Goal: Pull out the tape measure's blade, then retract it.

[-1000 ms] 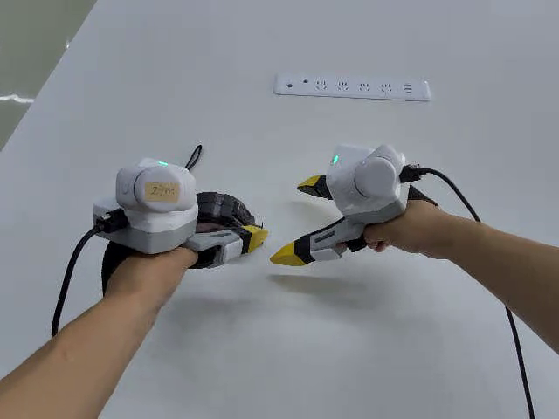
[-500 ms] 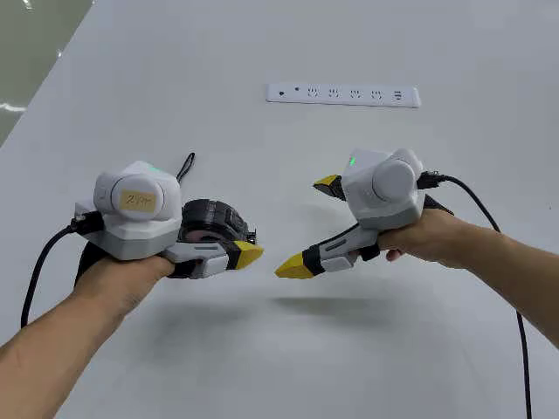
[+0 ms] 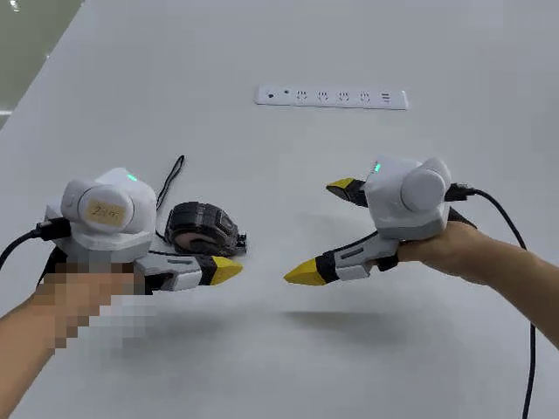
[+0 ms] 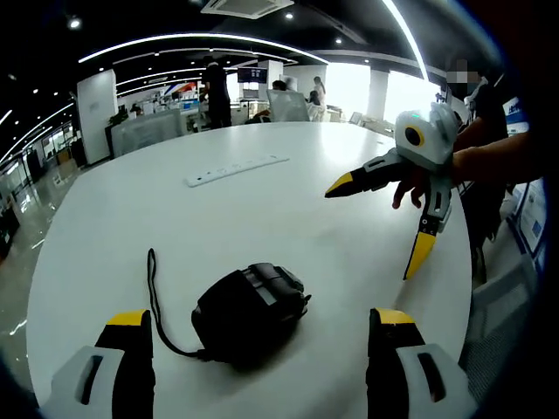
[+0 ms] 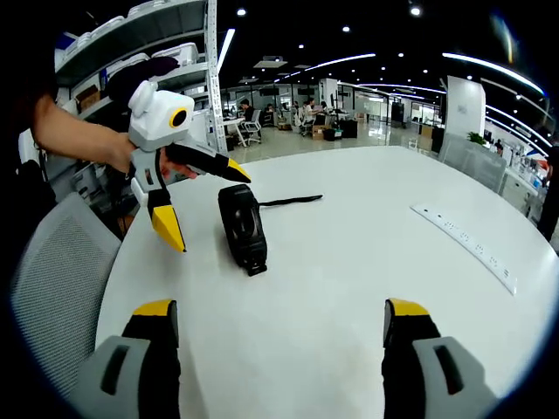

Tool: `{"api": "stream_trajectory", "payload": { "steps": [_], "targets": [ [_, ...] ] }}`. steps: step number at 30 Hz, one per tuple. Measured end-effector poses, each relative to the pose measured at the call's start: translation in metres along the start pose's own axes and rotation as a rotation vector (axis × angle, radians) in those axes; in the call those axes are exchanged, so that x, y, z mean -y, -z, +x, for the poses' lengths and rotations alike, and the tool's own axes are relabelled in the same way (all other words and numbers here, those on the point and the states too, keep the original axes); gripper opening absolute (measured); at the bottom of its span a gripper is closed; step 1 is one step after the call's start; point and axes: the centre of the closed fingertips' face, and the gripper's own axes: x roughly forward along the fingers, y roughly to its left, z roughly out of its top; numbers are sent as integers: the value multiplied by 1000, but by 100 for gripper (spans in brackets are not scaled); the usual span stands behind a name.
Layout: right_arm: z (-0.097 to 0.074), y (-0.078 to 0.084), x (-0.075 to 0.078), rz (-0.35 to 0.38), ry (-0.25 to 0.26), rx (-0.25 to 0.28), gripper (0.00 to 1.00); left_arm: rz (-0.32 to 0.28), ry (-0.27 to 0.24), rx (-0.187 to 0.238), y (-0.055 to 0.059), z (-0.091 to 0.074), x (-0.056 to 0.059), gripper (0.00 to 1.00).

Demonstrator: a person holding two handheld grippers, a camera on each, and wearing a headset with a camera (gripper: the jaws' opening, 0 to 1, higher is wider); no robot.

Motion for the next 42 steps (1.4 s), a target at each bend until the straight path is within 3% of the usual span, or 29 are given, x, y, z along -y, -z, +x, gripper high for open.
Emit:
{"api": "stream_trajectory", "payload": {
  "steps": [6, 12, 28, 35, 42],
  "targets": [
    [-15, 5, 0, 15, 25, 19, 100, 25, 43, 43, -5, -5, 10, 100],
    [-33, 7, -2, 26, 58, 37, 100, 40, 52, 55, -4, -10, 13, 100],
    [-72, 19, -11, 63, 149, 64, 100, 32, 36, 100, -3, -35, 12, 100],
    [-90, 16, -13, 114, 225, 105, 100, 9, 26, 134, -3, -44, 16, 100],
    [-106, 21, -18, 163, 286, 126, 100, -5, 15, 139, -1, -51, 19, 100]
  ]
}}
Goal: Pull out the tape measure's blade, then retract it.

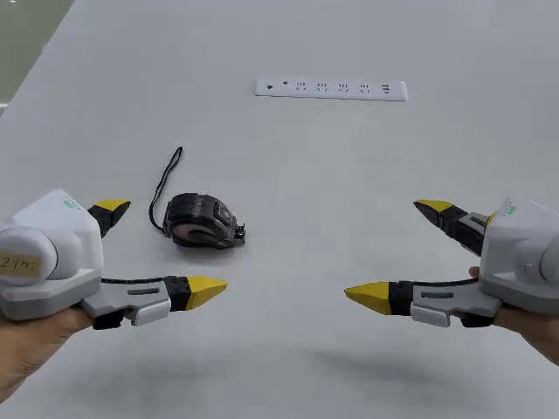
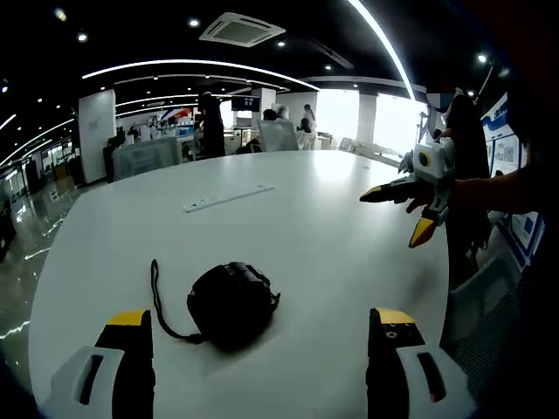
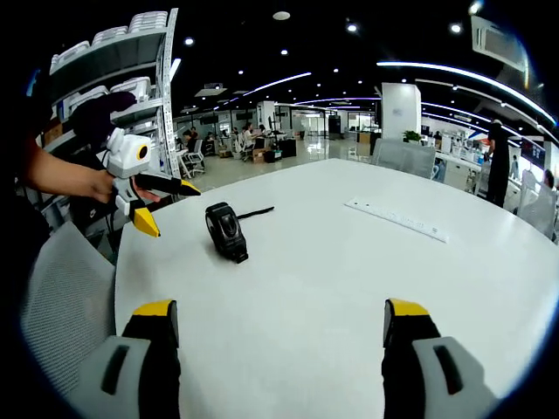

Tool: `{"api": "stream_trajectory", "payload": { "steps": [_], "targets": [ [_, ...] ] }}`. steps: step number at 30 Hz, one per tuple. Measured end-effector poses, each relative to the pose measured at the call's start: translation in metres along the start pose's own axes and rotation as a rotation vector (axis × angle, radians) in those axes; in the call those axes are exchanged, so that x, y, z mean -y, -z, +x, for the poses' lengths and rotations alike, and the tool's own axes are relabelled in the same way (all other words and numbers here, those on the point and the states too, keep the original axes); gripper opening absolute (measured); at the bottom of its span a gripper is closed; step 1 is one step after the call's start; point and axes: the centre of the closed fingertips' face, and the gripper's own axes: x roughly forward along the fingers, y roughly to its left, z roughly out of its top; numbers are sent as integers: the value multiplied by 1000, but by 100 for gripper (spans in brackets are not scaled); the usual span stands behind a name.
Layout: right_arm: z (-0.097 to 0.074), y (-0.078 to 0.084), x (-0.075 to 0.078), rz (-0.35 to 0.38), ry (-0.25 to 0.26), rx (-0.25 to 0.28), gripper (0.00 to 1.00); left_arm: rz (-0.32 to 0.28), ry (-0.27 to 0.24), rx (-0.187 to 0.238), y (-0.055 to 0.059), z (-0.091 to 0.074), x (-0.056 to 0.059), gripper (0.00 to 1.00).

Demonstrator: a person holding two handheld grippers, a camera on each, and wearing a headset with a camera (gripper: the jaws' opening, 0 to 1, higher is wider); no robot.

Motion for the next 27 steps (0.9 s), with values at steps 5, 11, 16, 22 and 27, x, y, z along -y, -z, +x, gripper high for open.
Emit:
{"api": "stream_trajectory", "payload": {
  "steps": [5, 11, 16, 22, 27],
  "targets": [
    [-8, 1, -3, 30, 26, 9, 100, -19, -13, 20, -3, -6, 1, 100],
    [-14, -1, -9, 39, 46, 24, 100, -31, -23, 36, -2, -11, 6, 100],
    [-20, 2, -10, 50, 48, 31, 100, -43, -26, 46, -1, -18, 9, 100],
    [-22, 4, -9, 56, 45, 20, 100, -47, -37, 52, 1, -26, 8, 100],
    [-22, 2, -9, 47, 51, 26, 100, -37, -36, 44, 1, -28, 8, 100]
  ]
}}
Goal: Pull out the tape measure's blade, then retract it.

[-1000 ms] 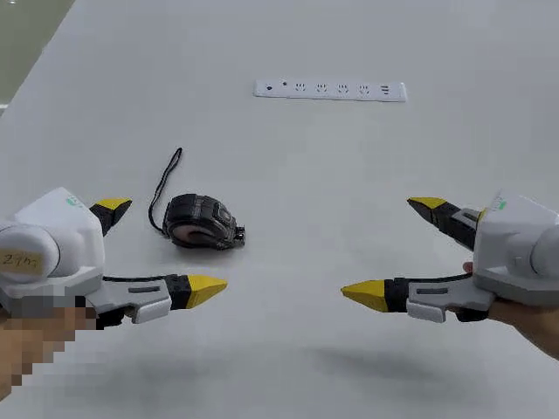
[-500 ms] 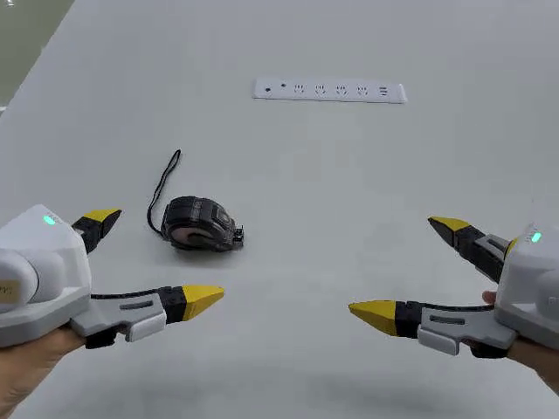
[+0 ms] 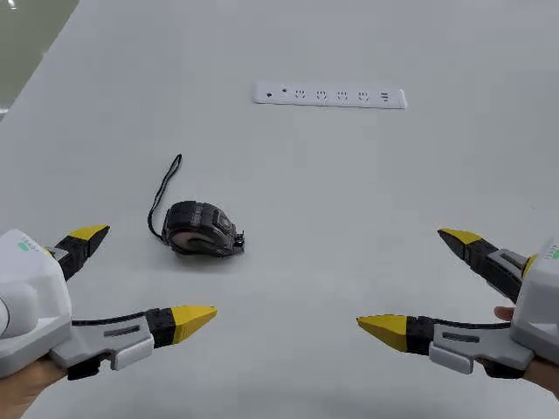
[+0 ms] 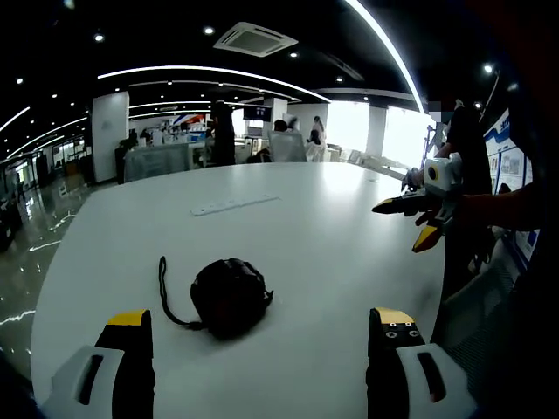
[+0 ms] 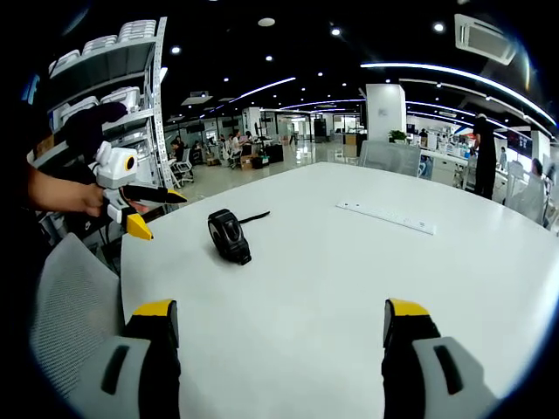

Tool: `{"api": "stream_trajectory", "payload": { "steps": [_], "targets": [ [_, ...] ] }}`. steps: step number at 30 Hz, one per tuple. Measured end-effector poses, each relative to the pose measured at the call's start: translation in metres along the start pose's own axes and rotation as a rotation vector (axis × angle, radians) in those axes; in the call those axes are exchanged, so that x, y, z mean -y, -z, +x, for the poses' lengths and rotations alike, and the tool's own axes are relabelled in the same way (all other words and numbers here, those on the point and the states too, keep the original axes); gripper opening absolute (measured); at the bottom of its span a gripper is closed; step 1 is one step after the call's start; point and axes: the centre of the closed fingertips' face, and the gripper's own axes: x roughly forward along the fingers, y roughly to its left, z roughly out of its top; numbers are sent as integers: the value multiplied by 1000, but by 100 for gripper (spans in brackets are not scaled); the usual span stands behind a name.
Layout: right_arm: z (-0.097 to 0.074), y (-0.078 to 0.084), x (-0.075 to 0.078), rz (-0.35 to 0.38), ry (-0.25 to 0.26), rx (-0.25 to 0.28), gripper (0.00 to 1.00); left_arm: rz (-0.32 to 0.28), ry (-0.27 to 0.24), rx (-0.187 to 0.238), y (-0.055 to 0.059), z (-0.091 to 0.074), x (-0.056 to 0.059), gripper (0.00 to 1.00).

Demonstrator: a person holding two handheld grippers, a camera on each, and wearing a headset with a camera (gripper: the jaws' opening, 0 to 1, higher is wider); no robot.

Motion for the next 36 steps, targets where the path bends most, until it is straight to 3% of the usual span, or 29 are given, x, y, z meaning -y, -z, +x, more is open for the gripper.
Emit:
{"api": "stream_trajectory", "payload": {
  "steps": [14, 36],
  "targets": [
    [3, -4, -5, 3, 5, 13, 100, 6, 7, 10, -10, 7, -4, 100],
    [4, 4, -8, 13, -13, -8, 100, 77, 30, -43, -3, 4, -8, 100]
  ]
}}
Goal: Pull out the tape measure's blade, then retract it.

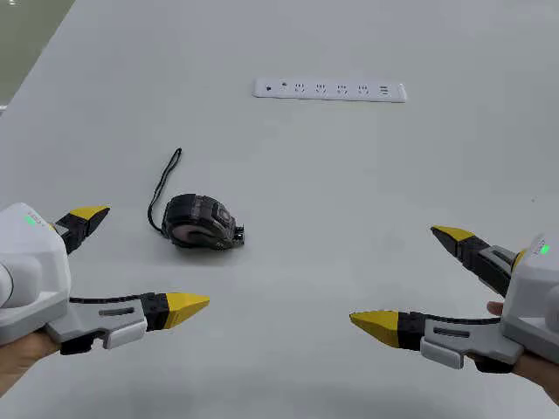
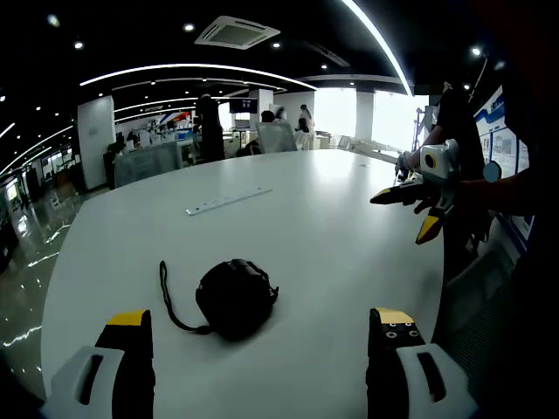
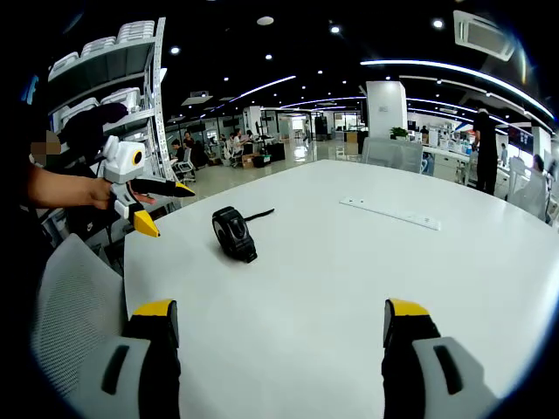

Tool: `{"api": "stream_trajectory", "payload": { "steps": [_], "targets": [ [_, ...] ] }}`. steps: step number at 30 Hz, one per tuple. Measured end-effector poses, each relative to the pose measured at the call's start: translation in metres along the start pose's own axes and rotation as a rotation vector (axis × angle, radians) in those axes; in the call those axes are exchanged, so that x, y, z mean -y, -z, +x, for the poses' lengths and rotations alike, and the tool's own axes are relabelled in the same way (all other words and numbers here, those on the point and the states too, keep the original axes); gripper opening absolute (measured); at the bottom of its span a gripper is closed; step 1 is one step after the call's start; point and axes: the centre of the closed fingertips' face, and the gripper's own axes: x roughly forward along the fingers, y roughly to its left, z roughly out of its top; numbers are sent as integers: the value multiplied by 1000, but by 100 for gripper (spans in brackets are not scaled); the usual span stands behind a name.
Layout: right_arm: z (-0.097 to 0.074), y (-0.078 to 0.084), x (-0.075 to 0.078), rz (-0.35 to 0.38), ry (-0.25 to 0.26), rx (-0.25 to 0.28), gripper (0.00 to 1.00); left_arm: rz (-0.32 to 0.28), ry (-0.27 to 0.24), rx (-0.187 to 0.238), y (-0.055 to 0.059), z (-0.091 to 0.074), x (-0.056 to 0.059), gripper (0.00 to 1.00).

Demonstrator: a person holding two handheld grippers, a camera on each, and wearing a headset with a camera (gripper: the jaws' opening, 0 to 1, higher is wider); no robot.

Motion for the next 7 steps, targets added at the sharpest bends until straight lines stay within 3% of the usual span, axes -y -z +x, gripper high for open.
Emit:
{"api": "stream_trajectory", "payload": {
  "steps": [7],
  "targets": [
    [1, 0, 0, 2, 1, -1, 100, 4, 1, 0, -2, 1, -1, 100]
  ]
}}
